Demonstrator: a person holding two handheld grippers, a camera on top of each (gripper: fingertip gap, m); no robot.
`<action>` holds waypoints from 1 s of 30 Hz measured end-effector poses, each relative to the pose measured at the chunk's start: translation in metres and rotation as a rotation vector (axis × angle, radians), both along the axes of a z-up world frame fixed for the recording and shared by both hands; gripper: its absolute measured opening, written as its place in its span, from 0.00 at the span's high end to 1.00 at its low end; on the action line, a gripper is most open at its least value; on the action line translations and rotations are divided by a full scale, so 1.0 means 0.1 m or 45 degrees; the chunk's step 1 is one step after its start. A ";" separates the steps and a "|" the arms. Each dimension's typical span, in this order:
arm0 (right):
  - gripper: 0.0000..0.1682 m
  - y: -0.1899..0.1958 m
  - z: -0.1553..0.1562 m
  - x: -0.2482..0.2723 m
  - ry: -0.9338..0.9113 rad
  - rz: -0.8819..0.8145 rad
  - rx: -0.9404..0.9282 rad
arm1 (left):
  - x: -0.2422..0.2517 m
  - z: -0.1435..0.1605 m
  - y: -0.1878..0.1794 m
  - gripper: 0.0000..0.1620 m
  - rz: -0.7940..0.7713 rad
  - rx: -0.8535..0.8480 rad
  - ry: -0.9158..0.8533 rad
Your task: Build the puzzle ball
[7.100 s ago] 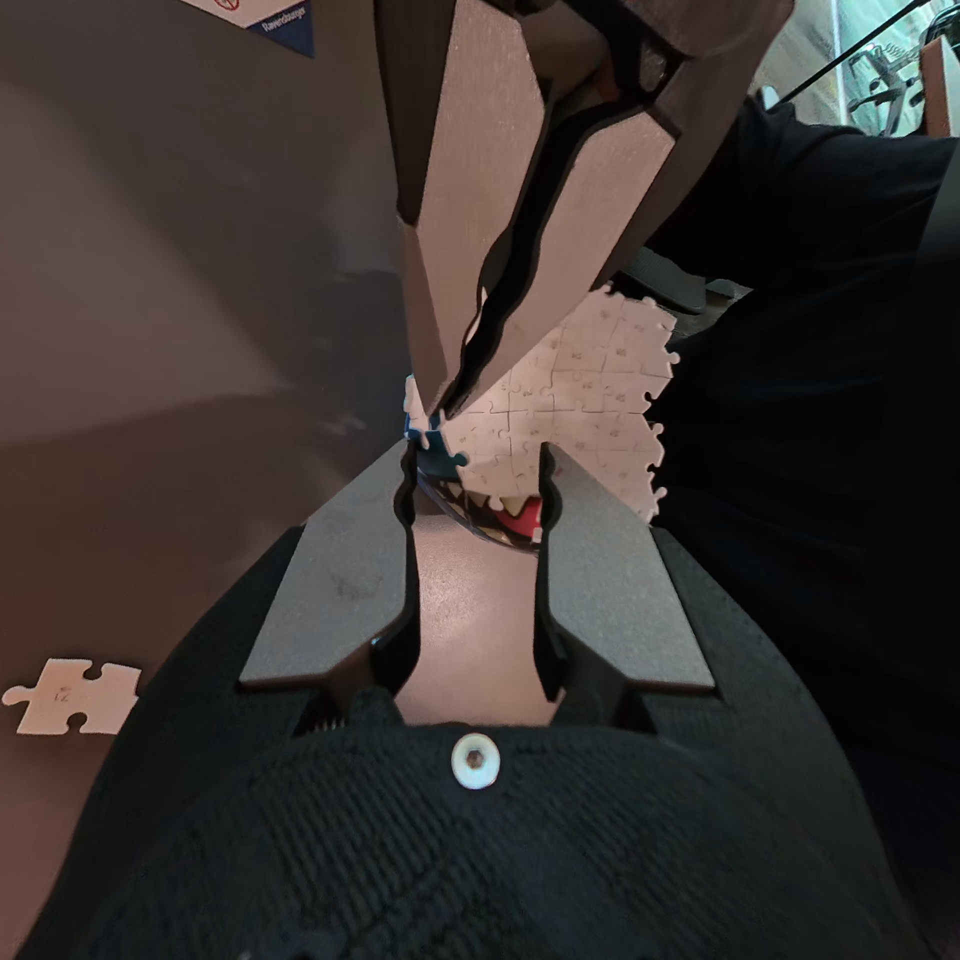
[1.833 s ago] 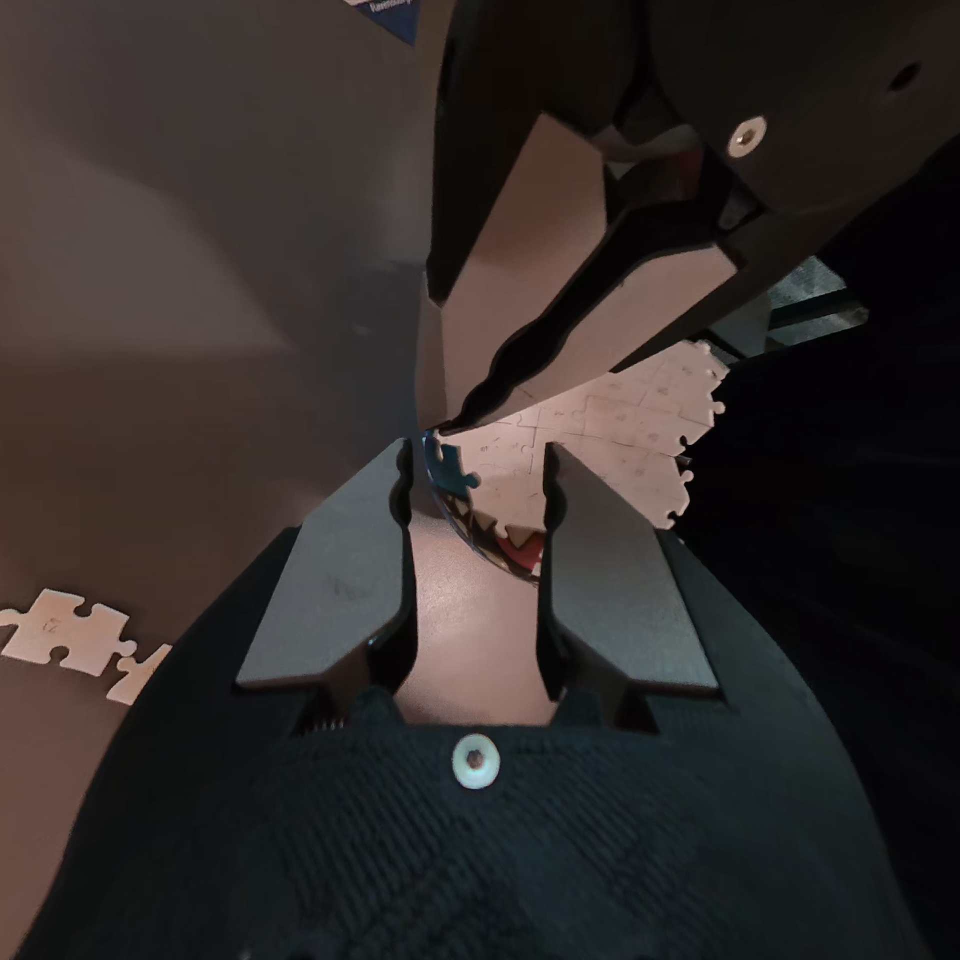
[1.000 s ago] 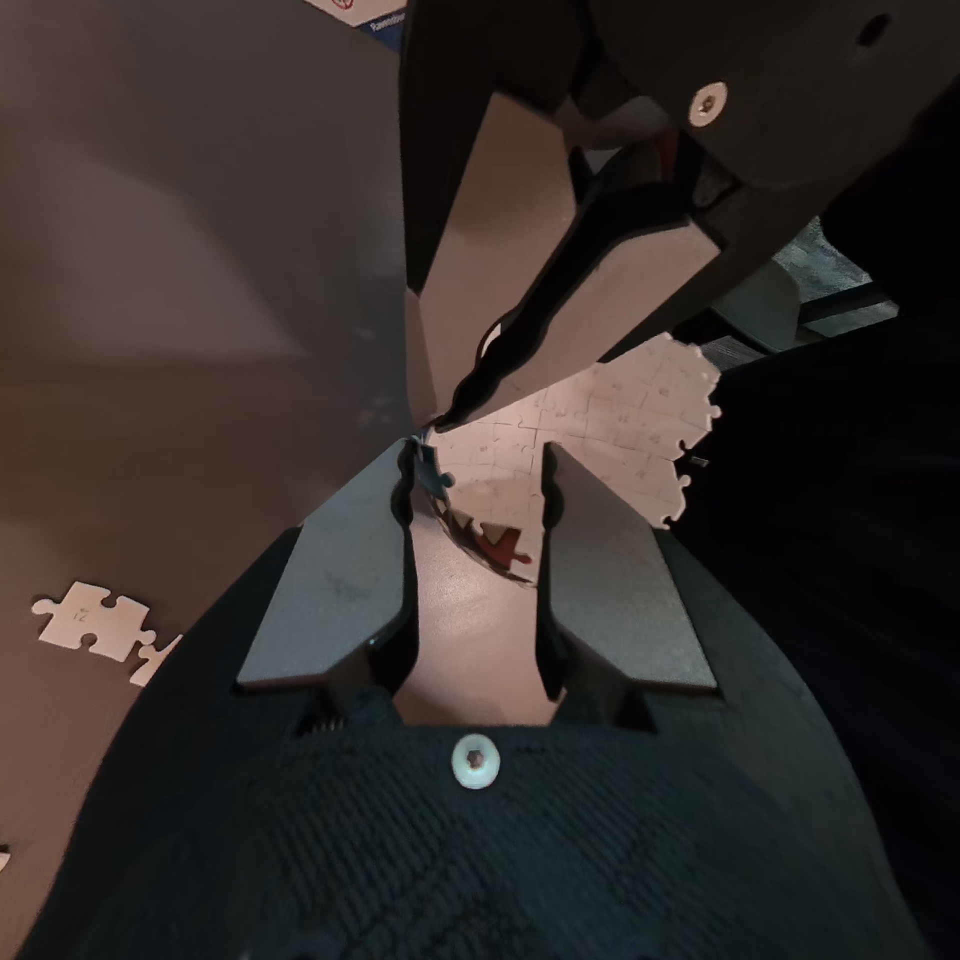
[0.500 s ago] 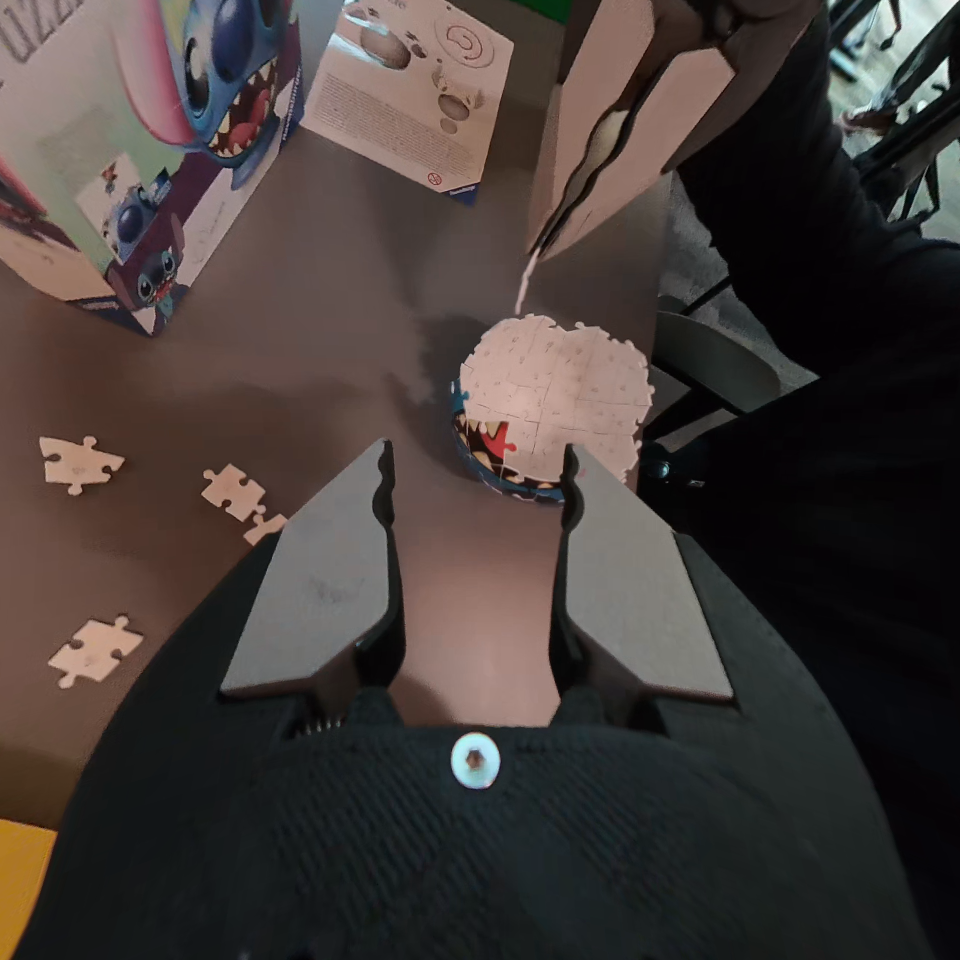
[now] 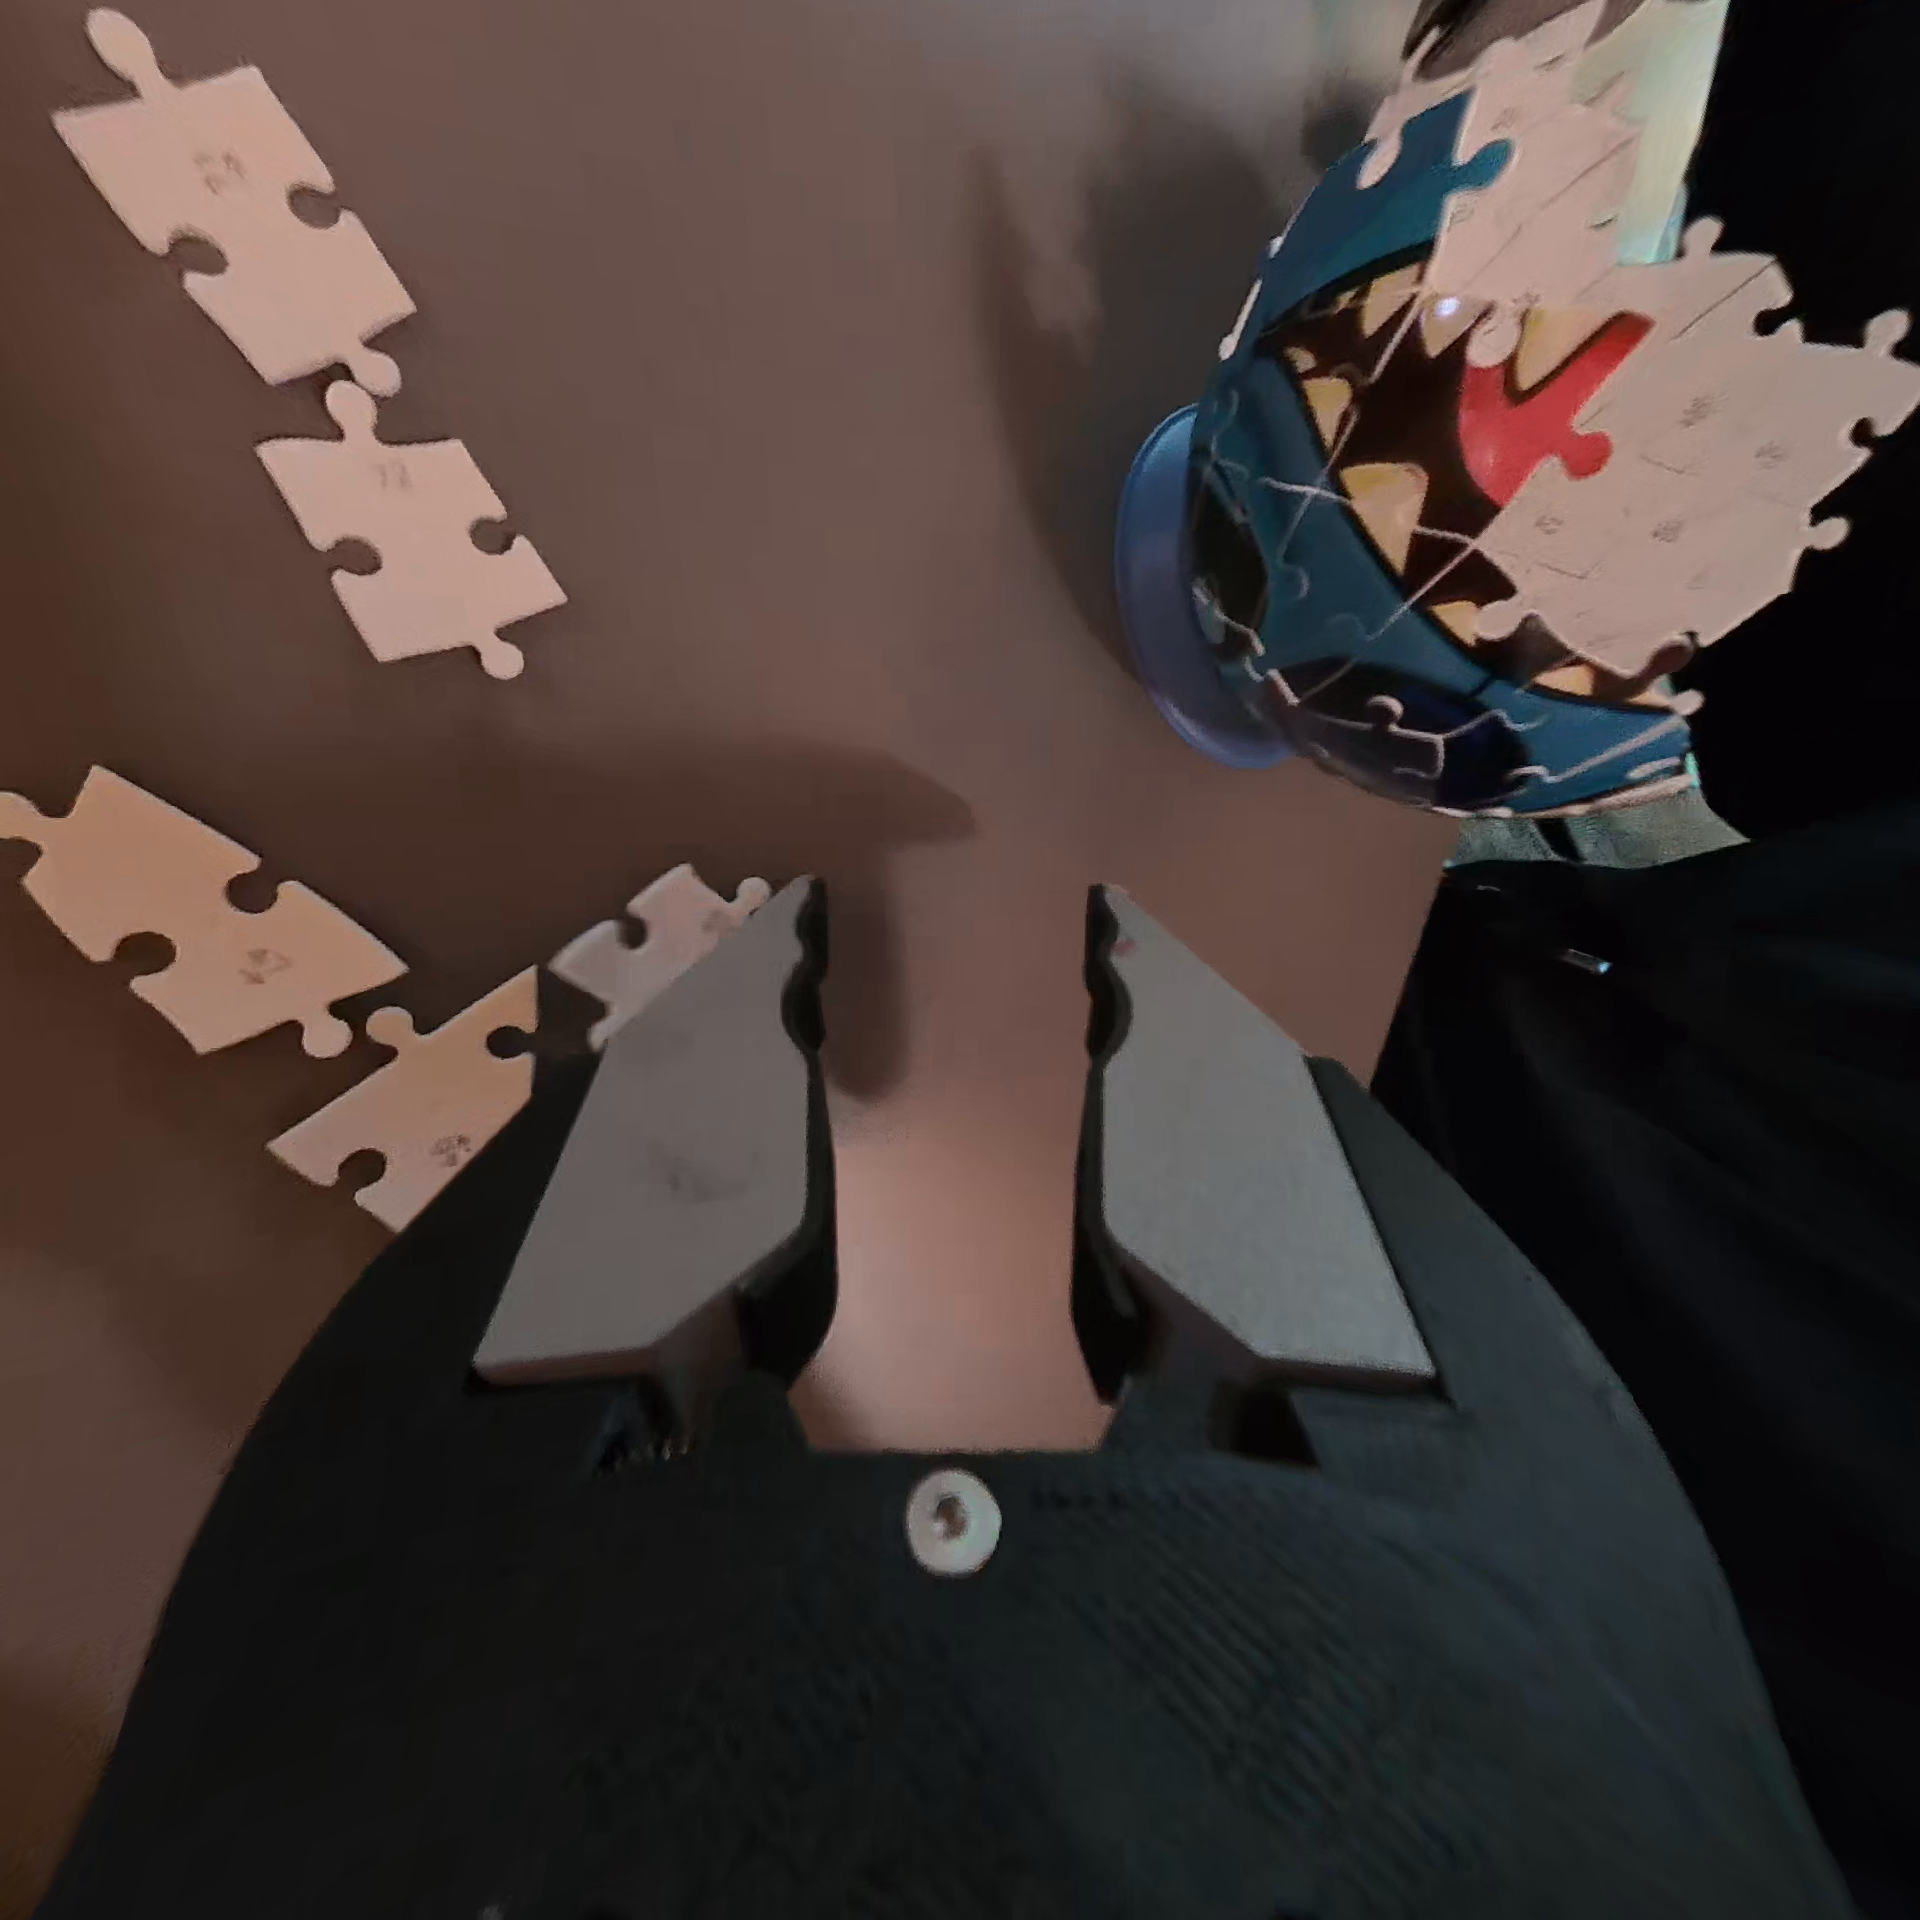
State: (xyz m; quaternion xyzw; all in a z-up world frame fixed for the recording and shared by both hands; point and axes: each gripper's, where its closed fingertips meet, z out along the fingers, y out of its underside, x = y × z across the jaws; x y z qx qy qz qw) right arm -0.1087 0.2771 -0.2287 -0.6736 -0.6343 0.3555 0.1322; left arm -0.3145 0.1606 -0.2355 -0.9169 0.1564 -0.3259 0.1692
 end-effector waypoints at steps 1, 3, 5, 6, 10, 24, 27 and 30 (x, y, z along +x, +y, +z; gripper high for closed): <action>1.00 0.00 -0.02 -0.01 0.001 -0.008 -0.006 | 0.00 0.00 0.02 0.70 0.013 0.016 -0.001; 0.97 0.03 -0.08 -0.01 -0.008 -0.035 0.004 | 0.00 0.01 0.04 0.67 0.025 0.053 0.007; 0.95 0.05 -0.14 -0.01 -0.025 -0.051 0.013 | 0.04 0.03 0.03 0.65 0.017 0.088 0.011; 0.94 0.05 -0.16 -0.01 -0.026 -0.054 0.019 | 0.06 0.05 0.01 0.65 0.010 0.107 0.011; 0.91 0.08 -0.14 -0.02 0.023 -0.067 0.051 | 0.14 0.13 -0.09 0.63 -0.040 0.179 0.010; 0.73 -0.64 0.53 0.06 0.340 0.047 -0.243 | 0.66 0.61 -0.37 0.58 -0.135 0.311 -0.296; 0.71 -0.71 0.59 -0.03 0.345 0.034 -0.262 | 0.70 0.71 -0.32 0.56 -0.078 0.335 -0.322; 0.71 -0.71 0.58 -0.11 0.324 -0.010 -0.278 | 0.70 0.75 -0.25 0.55 -0.022 0.348 -0.319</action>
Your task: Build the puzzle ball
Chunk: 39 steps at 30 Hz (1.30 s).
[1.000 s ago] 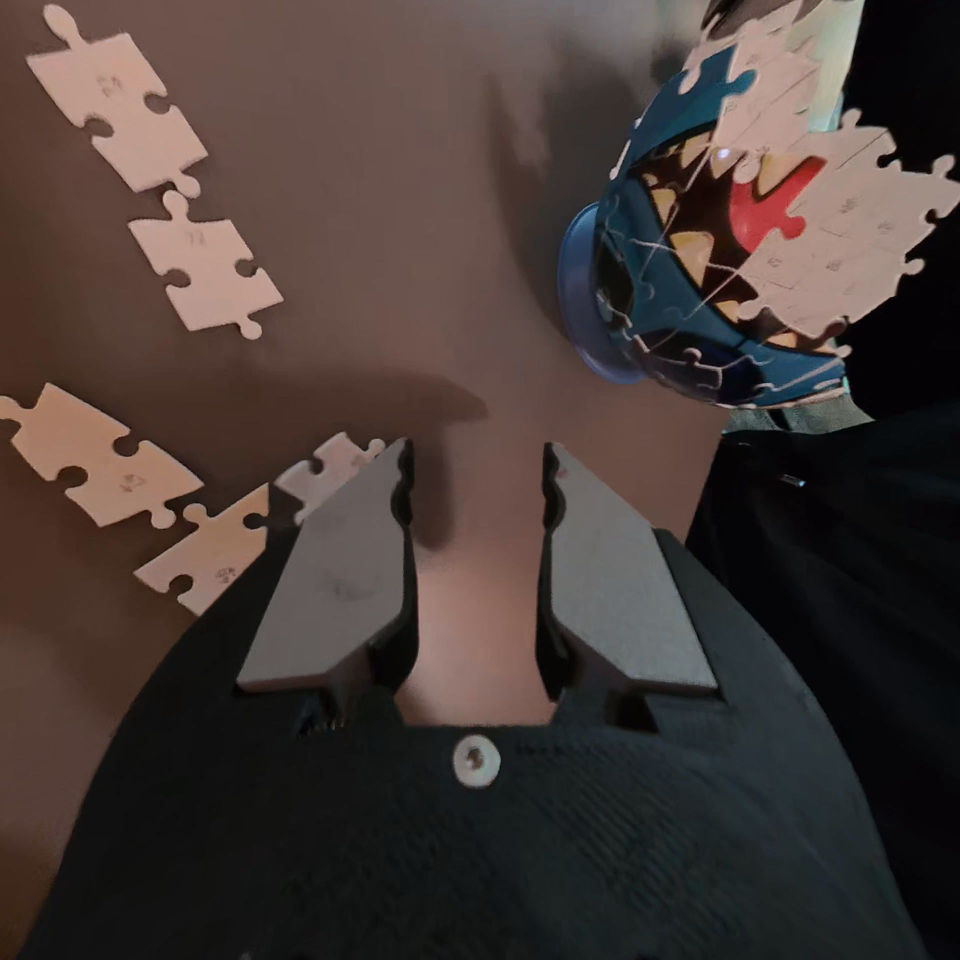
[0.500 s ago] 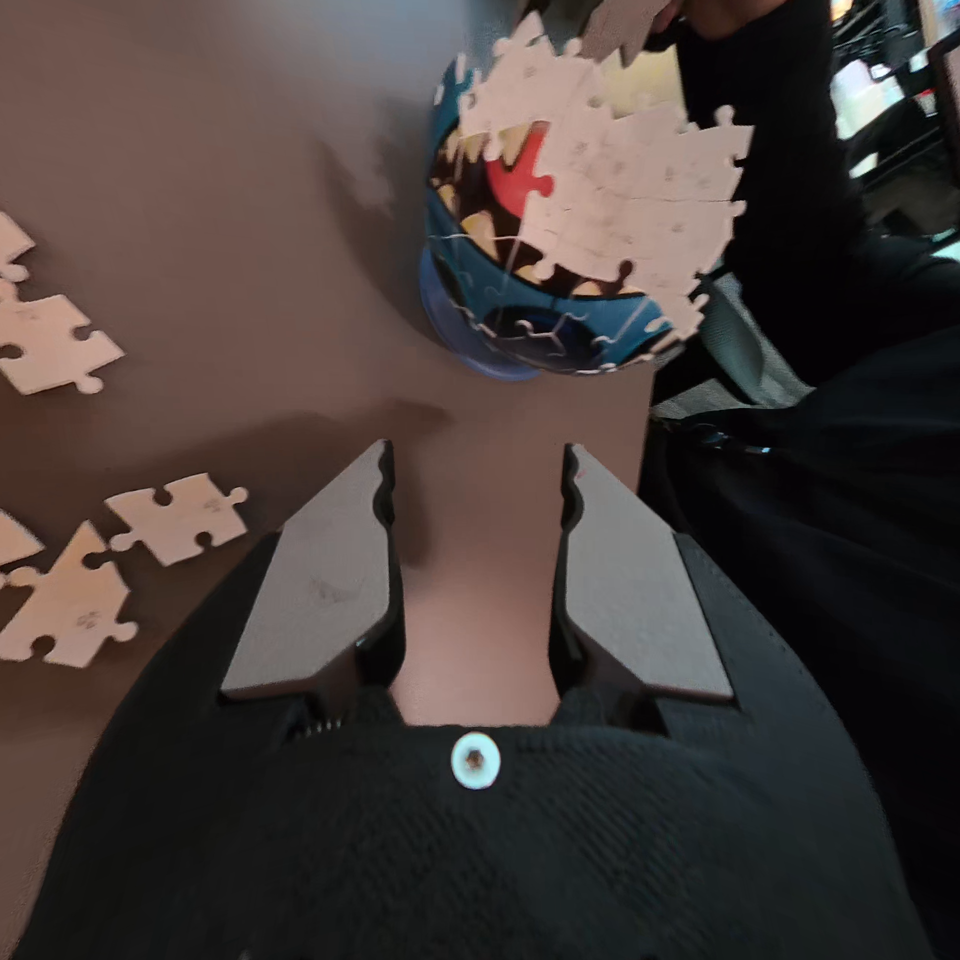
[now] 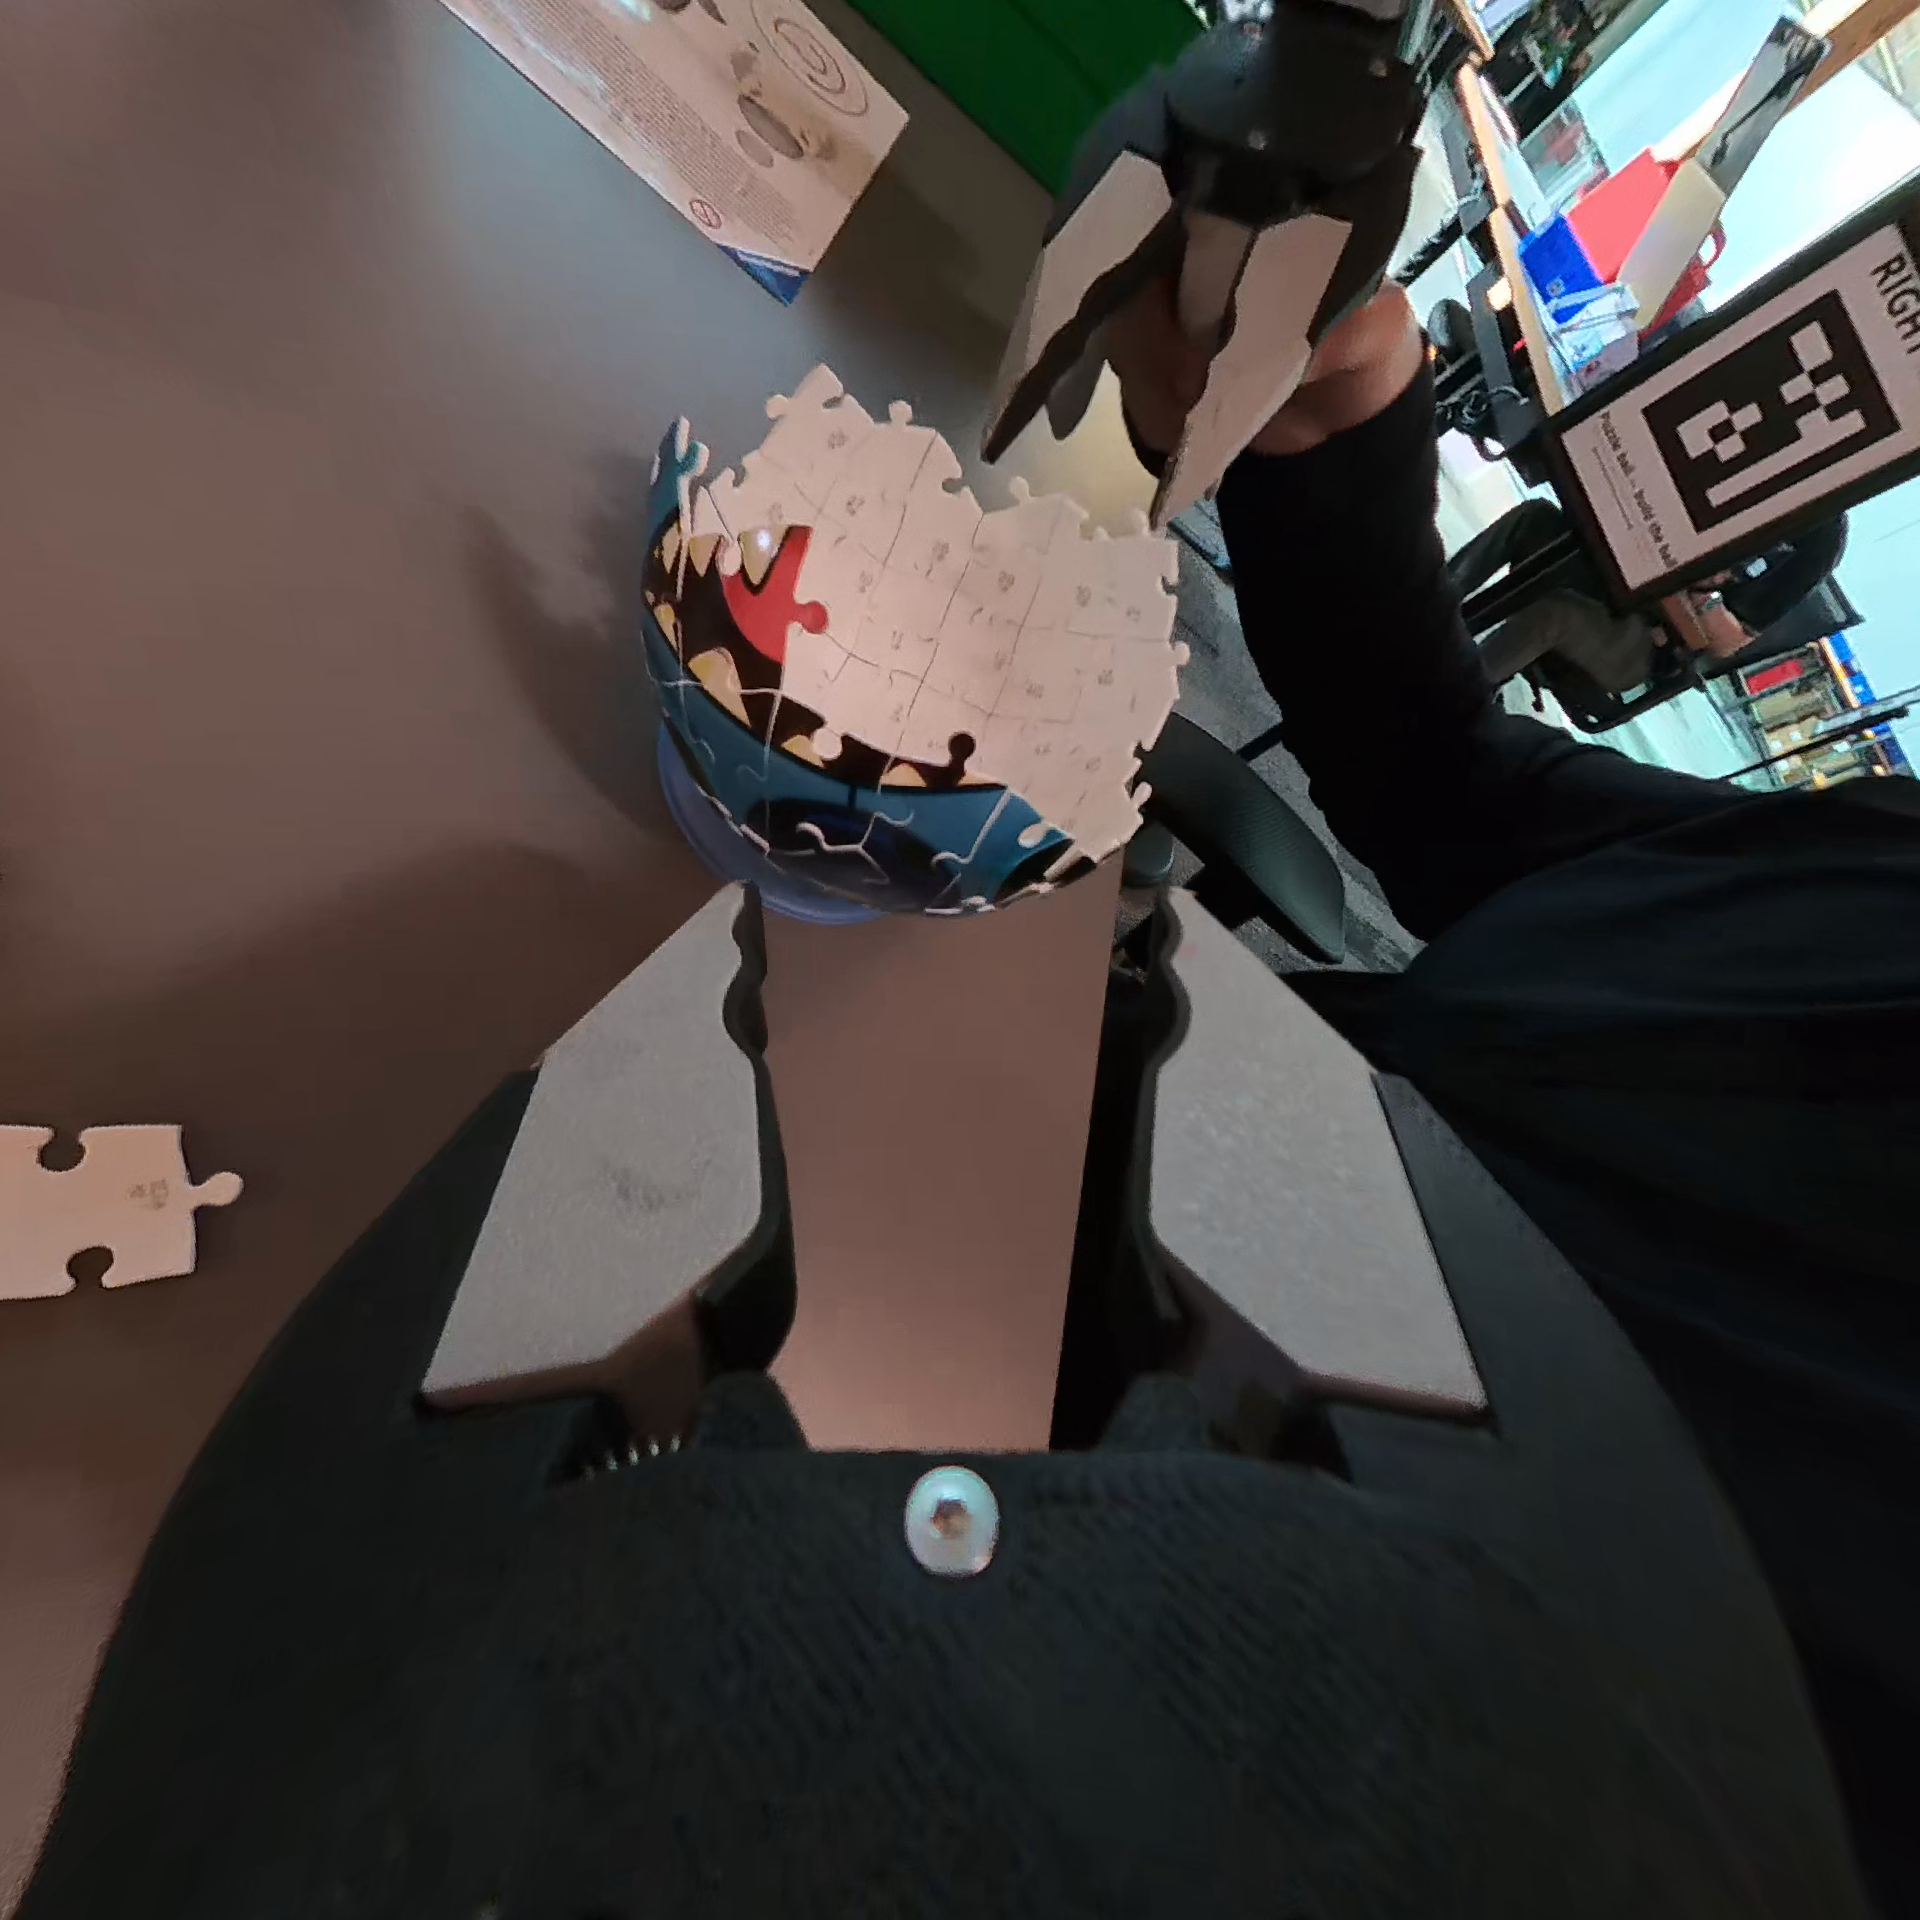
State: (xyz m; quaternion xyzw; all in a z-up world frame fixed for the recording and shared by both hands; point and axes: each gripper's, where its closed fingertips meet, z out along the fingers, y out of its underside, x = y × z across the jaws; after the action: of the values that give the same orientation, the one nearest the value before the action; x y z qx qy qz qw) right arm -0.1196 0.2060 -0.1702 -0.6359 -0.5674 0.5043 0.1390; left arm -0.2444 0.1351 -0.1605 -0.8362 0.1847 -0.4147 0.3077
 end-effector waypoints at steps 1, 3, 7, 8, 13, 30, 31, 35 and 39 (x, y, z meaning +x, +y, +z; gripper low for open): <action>0.71 0.00 0.00 -0.02 -0.004 -0.012 -0.018 | 0.00 0.00 0.03 0.55 0.022 0.002 0.001; 0.70 0.01 -0.01 -0.06 -0.011 -0.030 -0.071 | 0.01 0.00 0.07 0.55 0.048 0.000 -0.015; 0.70 0.02 0.02 -0.10 0.006 -0.043 -0.187 | 0.08 -0.01 0.09 0.53 0.040 -0.027 -0.059; 0.69 0.03 0.03 -0.11 0.012 -0.049 -0.208 | 0.10 -0.01 0.09 0.53 0.037 -0.033 -0.064; 0.68 0.10 0.03 -0.16 0.005 -0.091 -0.309 | 0.11 0.01 0.15 0.53 0.059 -0.039 -0.101; 0.69 0.01 -0.06 -0.29 -0.035 -0.055 -0.344 | 0.18 -0.10 0.18 0.54 0.044 -0.061 -0.018; 0.69 0.00 -0.06 -0.29 -0.033 -0.052 -0.344 | 0.19 -0.10 0.18 0.54 0.041 -0.062 -0.017; 0.70 0.00 -0.06 -0.29 -0.026 -0.053 -0.350 | 0.20 -0.13 0.17 0.54 0.033 -0.066 -0.004; 0.70 0.00 -0.07 -0.30 -0.017 -0.056 -0.348 | 0.21 -0.17 0.16 0.55 0.024 -0.069 0.007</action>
State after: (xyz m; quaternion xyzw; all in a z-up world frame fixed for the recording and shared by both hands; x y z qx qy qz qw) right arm -0.1492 0.2057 -0.1771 -0.6646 -0.4803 0.5694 0.0580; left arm -0.2229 0.1508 -0.1773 -0.8471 0.1663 -0.4145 0.2881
